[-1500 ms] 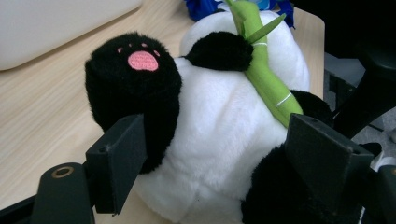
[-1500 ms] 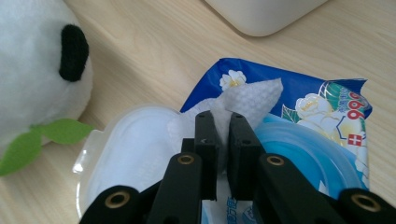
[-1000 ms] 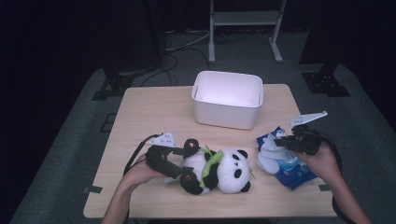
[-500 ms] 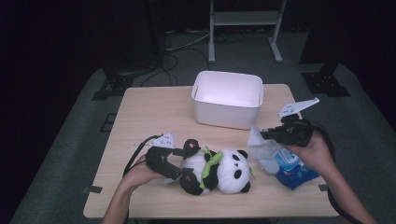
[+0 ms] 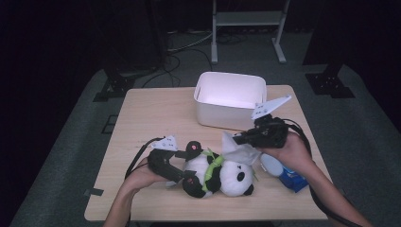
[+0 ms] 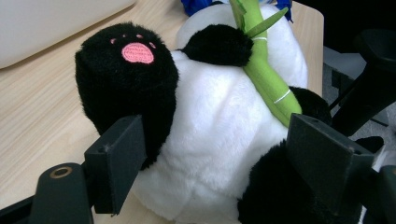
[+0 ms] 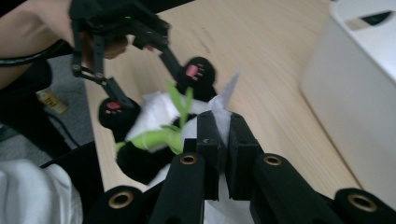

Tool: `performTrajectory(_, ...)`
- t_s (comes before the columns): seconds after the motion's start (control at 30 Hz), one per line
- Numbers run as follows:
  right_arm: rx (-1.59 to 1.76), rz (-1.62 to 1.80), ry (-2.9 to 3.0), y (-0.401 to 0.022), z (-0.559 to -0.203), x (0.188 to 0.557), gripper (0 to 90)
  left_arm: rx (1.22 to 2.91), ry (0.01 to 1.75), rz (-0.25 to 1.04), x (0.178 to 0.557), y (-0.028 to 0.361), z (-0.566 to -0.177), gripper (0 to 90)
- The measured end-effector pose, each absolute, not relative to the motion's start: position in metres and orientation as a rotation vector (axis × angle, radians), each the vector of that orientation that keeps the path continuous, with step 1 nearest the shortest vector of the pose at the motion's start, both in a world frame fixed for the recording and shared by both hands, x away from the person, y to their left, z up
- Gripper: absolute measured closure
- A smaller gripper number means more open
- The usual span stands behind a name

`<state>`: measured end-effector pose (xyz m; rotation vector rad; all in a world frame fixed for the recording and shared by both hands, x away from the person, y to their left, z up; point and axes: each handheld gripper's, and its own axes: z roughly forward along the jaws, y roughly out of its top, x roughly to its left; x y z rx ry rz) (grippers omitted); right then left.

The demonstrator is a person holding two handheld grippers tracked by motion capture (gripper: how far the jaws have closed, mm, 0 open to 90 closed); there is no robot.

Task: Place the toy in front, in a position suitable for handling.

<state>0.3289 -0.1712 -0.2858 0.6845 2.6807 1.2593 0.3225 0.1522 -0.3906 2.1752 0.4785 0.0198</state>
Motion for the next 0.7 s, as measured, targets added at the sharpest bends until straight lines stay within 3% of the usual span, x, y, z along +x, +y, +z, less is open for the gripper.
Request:
performTrajectory(0.4,0.424,1.305,2.834,-0.088,-0.283,0.323,84.8,2.165,0.476,0.009,0.322,0.153,-0.392,19.4)
performTrajectory(0.7,0.425,1.283,2.926,-0.072,-0.312,0.326,83.8,2.160,0.479,0.002,0.322,0.154,-0.394,19.4)
